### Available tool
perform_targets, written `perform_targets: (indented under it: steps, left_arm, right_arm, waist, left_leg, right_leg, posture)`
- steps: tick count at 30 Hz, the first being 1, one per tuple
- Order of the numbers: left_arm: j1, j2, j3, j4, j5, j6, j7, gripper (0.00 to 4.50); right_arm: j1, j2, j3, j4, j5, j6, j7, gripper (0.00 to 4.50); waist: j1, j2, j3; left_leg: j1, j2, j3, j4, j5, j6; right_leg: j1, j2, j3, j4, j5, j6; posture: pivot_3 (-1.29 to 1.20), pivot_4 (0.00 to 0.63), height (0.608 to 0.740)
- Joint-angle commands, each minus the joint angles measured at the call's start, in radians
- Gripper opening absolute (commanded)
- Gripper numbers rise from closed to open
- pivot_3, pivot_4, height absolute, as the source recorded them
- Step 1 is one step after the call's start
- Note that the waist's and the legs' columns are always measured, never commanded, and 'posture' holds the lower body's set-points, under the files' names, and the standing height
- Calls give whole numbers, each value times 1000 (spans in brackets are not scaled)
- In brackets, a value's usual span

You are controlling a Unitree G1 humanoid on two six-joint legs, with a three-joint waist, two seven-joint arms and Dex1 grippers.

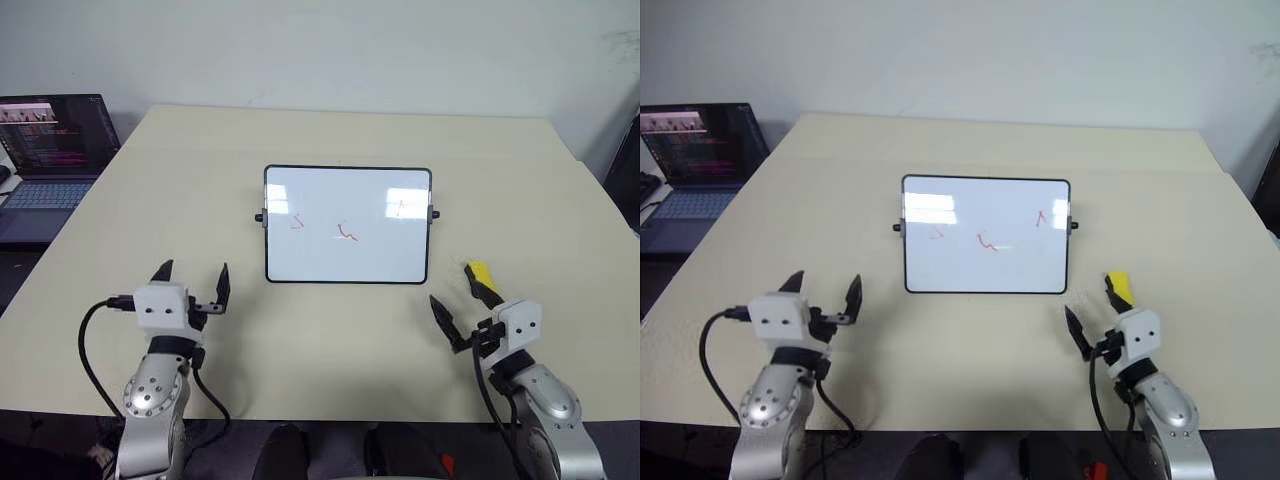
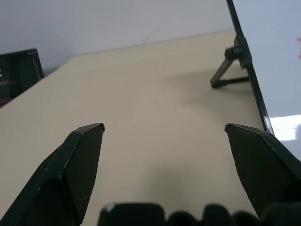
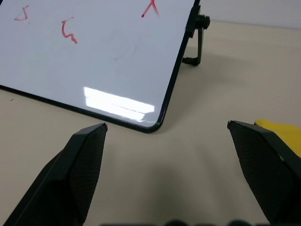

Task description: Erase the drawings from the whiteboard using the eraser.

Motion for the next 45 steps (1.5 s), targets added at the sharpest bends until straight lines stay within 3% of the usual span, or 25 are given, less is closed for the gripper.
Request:
perform_targets:
  steps: [1,6,10,17,20,24,35,45]
  left_arm:
    - [-3,4,-25,-13,-8,-10,-27,4500]
    - [15,4,-9,-21,-32,-20,-42,4500]
    - [54,64,7,-45,-84,-11,-135,4500]
    - [90,316,49,-124,-301,123,-449,4500]
    - [12,447,16,-178,-409,247,-583,4500]
    - [-122,526,-60,-157,-441,292,-710,4500]
    - [-431,502,-234,-33,-415,286,-906,4500]
    - [-483,460,-285,8,-376,260,-939,4500]
  right_arm:
    - [-16,-37,5,1,-7,69,16,4469]
    - [-16,-40,1,-20,-25,55,3,4469]
    - [-1,-37,-31,-93,28,72,5,4469]
    - [75,-46,-2,-200,6,146,-20,4469]
    - [99,-50,-14,-278,35,236,-45,4469]
    - [122,-41,-28,-339,24,274,-80,4469]
    - [-126,-18,-96,-428,63,674,-268,4469]
    - [-316,-98,-208,-267,86,859,-251,4469]
  waist:
    - [0,0,0]
    - [0,1,0]
    - [-3,1,0]
    - [0,2,1]
    - [7,4,3]
    - [10,7,3]
    - [0,8,4]
    - [-7,8,4]
  left_leg:
    - [0,0,0,0,0,0]
    - [0,0,0,0,0,0]
    - [0,0,0,0,0,0]
    - [0,1,0,0,0,0]
    - [0,0,0,0,0,0]
    - [0,0,1,0,0,0]
    - [-2,1,1,0,0,0]
    - [-9,0,2,0,0,0]
  right_leg:
    - [0,0,0,0,0,0]
    - [0,0,0,0,0,0]
    - [-1,0,0,0,0,0]
    - [-1,0,-1,0,-2,-1]
    - [-1,0,-1,1,-4,1]
    - [-1,0,0,0,-4,2]
    - [-4,3,1,2,-4,2]
    - [-10,3,2,1,-2,-3]
  posture:
    - [0,150,740]
    - [0,150,740]
    - [0,150,740]
    - [0,150,740]
    - [0,150,740]
    - [0,150,740]
    - [0,150,740]
    - [0,150,740]
